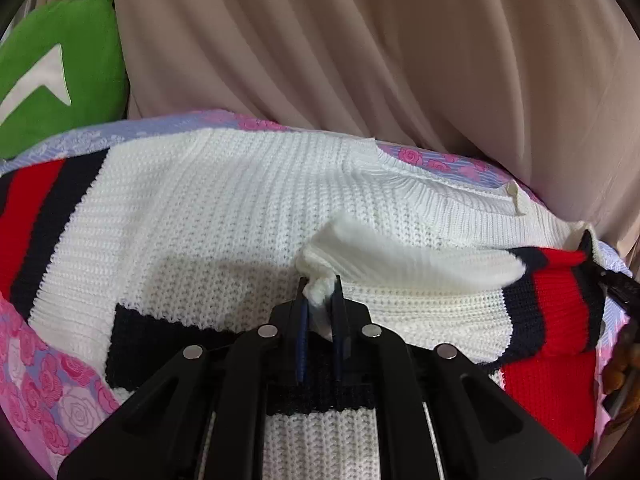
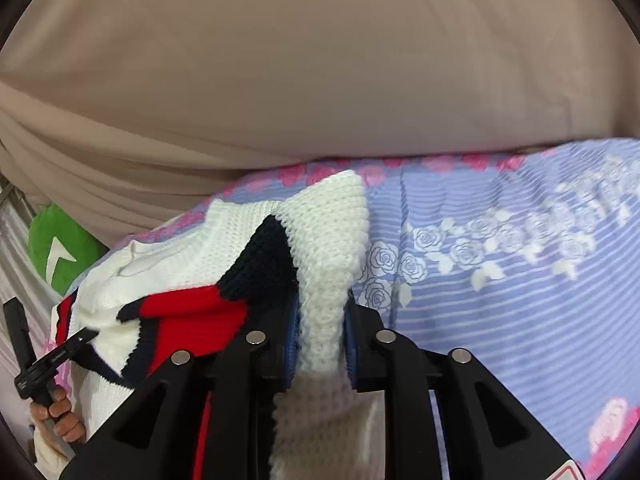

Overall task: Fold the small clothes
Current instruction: 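Fold the sleeve across the sweater body with the right gripper while the left gripper pins the body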

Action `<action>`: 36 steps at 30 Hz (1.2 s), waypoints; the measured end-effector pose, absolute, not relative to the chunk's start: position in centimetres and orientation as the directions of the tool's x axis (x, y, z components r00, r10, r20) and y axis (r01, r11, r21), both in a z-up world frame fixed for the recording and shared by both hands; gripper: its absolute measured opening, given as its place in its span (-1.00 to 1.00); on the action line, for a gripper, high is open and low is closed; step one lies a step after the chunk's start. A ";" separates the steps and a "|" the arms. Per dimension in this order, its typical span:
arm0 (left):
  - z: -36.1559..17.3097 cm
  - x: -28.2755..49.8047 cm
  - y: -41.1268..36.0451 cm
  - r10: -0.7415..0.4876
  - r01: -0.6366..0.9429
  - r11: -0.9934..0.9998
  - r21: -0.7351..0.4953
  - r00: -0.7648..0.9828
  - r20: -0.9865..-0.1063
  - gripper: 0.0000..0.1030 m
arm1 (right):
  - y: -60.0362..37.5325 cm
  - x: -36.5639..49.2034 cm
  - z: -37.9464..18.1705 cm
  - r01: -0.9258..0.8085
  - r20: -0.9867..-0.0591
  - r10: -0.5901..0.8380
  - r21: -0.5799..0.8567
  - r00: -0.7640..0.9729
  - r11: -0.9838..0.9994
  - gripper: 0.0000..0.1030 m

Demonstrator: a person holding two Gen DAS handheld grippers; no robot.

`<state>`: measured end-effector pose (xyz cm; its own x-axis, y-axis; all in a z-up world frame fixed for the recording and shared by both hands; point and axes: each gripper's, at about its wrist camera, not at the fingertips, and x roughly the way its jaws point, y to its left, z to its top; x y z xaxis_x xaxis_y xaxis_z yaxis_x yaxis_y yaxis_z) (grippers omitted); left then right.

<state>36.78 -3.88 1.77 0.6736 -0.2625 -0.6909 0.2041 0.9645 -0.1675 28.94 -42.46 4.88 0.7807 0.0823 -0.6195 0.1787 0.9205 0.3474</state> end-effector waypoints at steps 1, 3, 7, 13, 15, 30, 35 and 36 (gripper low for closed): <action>1.3 36.6 -4.0 -0.246 0.198 0.969 -0.150 0.670 -0.701 -0.81 | -43.0 27.0 5.5 0.181 -0.612 0.074 0.345 0.788 0.921 -0.50; 1.4 36.7 -4.1 -0.245 0.191 0.969 -0.156 0.670 -0.701 -0.76 | -43.6 24.3 5.6 0.154 -0.610 0.112 0.366 0.784 0.918 -0.10; 1.4 36.9 -3.5 -0.263 0.191 0.965 -0.182 0.663 -0.701 -0.74 | -43.1 21.6 3.1 0.134 -0.643 0.197 0.428 0.740 0.894 0.19; 1.7 36.2 -0.8 -0.276 0.183 0.961 -0.207 0.670 -0.689 -0.69 | -41.1 21.9 2.7 0.123 -0.632 0.204 0.433 0.747 0.893 -0.54; 1.9 35.8 -0.2 -0.261 0.161 0.965 -0.209 0.689 -0.676 -0.71 | -41.3 20.1 4.8 0.093 -0.556 0.190 0.441 0.809 0.893 -0.58; 1.6 36.1 -0.7 -0.220 0.145 0.975 -0.166 0.688 -0.692 -0.72 | -40.4 21.2 8.2 0.213 -0.558 -0.042 0.245 0.829 0.946 -0.41; 1.6 36.2 -0.6 -0.222 0.142 0.975 -0.172 0.686 -0.693 -0.71 | -32.0 30.2 8.1 -0.034 -0.623 0.192 0.257 0.758 0.966 -0.42; 1.6 36.2 -0.5 -0.223 0.142 0.975 -0.172 0.686 -0.693 -0.71 | -30.3 31.9 7.7 -0.081 -0.649 0.224 0.243 0.727 0.967 -0.43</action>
